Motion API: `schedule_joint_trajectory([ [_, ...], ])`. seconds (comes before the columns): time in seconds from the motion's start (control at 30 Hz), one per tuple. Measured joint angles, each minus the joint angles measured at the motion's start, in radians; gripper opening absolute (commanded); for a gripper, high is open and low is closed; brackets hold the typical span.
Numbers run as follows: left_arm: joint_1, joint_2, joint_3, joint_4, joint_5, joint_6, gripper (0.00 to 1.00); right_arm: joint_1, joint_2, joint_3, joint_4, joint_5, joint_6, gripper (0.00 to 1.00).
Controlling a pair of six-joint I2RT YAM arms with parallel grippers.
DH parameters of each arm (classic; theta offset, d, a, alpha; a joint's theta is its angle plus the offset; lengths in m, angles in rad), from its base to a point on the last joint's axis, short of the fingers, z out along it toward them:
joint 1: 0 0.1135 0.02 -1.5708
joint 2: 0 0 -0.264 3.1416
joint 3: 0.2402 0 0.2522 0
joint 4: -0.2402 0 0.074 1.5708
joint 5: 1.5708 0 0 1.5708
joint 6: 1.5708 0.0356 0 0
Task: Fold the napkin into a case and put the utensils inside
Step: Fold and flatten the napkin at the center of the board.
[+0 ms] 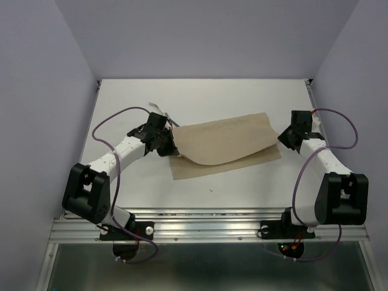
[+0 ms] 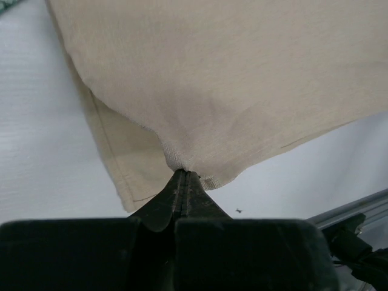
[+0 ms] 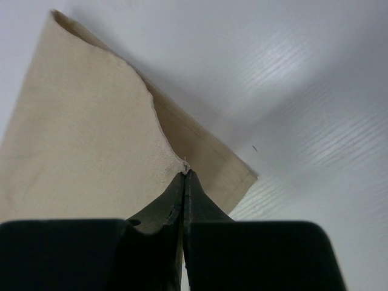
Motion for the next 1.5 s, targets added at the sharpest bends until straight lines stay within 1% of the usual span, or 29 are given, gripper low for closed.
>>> schedule_joint_trajectory([
  [0.13,0.000,-0.063,0.133,-0.030,-0.010,0.016,0.00,-0.009,-0.034,0.083,-0.004,0.001,-0.009,0.01],
  [0.3,0.002,-0.167,0.138,-0.038,-0.007,0.021,0.00,-0.010,-0.107,0.092,-0.002,0.006,-0.014,0.01],
  [0.37,0.001,-0.188,0.110,-0.033,-0.001,0.021,0.00,-0.010,-0.126,0.064,0.000,0.008,-0.013,0.01],
  [0.57,-0.001,-0.210,-0.128,-0.011,0.026,0.000,0.00,-0.010,-0.145,-0.091,-0.012,0.007,-0.009,0.01],
  [0.67,-0.005,-0.211,-0.213,-0.001,0.042,-0.013,0.00,-0.010,-0.142,-0.137,-0.032,0.007,-0.003,0.01],
  [0.83,-0.005,-0.206,-0.267,0.026,0.055,-0.025,0.00,-0.010,-0.131,-0.142,-0.032,0.008,-0.003,0.01],
  [1.0,-0.005,-0.207,-0.267,0.063,0.057,-0.029,0.00,-0.010,-0.126,-0.140,-0.031,0.008,-0.003,0.01],
  [1.1,-0.005,-0.207,-0.258,0.052,0.055,-0.029,0.00,-0.013,-0.130,-0.131,-0.032,0.007,-0.003,0.01],
  [1.23,-0.005,-0.226,-0.194,0.008,0.046,-0.027,0.00,-0.021,-0.152,-0.089,-0.043,0.008,-0.003,0.01],
  [1.4,-0.005,-0.306,-0.096,-0.043,0.041,-0.021,0.00,-0.021,-0.207,-0.042,-0.049,0.012,-0.004,0.01],
  [1.5,-0.005,-0.345,-0.084,-0.048,0.045,-0.019,0.00,-0.021,-0.234,-0.039,-0.056,0.015,-0.004,0.01],
])
